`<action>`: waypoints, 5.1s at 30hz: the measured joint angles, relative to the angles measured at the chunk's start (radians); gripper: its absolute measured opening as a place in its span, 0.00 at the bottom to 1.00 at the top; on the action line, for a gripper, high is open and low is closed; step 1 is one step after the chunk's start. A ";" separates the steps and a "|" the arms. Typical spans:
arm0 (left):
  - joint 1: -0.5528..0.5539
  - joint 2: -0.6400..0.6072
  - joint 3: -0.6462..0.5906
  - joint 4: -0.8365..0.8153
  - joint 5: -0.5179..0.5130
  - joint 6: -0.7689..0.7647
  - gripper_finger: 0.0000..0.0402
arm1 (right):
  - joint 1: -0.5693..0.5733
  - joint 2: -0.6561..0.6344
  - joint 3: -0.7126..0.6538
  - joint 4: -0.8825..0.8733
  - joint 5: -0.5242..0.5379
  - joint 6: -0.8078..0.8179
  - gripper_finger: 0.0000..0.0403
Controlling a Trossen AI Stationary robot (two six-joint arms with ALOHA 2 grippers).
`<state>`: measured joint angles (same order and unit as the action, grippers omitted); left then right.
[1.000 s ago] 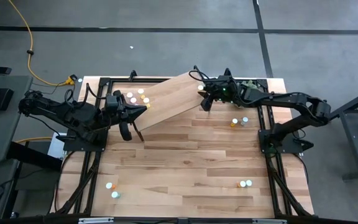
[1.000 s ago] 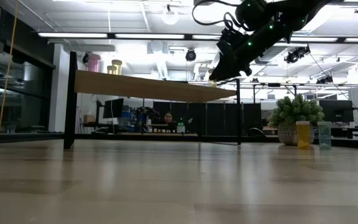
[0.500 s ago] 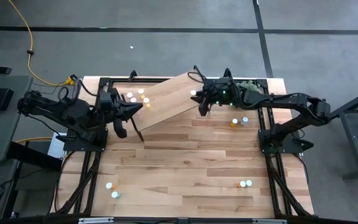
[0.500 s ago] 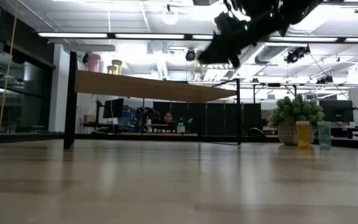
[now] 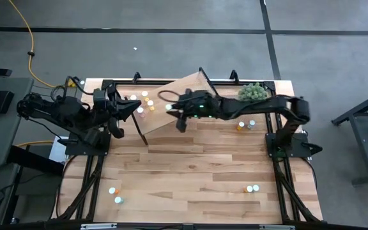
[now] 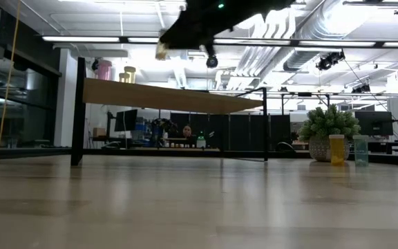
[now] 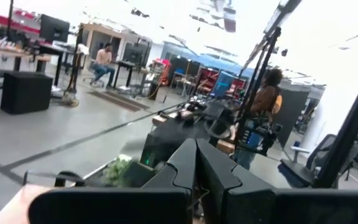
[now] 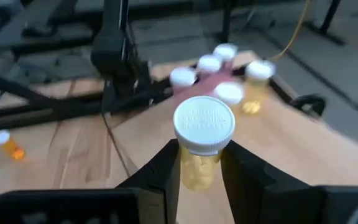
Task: Pick and place medicine bottles onto shelf by color
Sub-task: Put the yellow pill bottle on the shelf aligned with the other yellow pill bottles, then put the top right orange pill bottle on the shelf
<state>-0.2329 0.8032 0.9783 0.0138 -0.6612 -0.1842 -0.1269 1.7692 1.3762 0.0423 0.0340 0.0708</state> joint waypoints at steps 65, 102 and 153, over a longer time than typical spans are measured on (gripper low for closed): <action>0.000 0.001 0.000 0.014 0.014 0.041 0.00 | 0.011 0.188 0.190 -0.207 -0.007 -0.043 0.61; -0.010 0.027 -0.512 0.616 0.129 0.030 0.00 | 0.169 -0.972 -0.677 -0.017 0.174 0.313 0.63; -0.010 -0.013 -0.511 0.612 0.026 0.136 0.01 | -0.214 -0.525 -0.627 -0.960 0.149 0.918 0.63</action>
<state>-0.2428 0.7902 0.4675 0.6262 -0.6357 -0.0483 -0.3413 1.2439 0.7494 -0.9176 0.1827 0.9889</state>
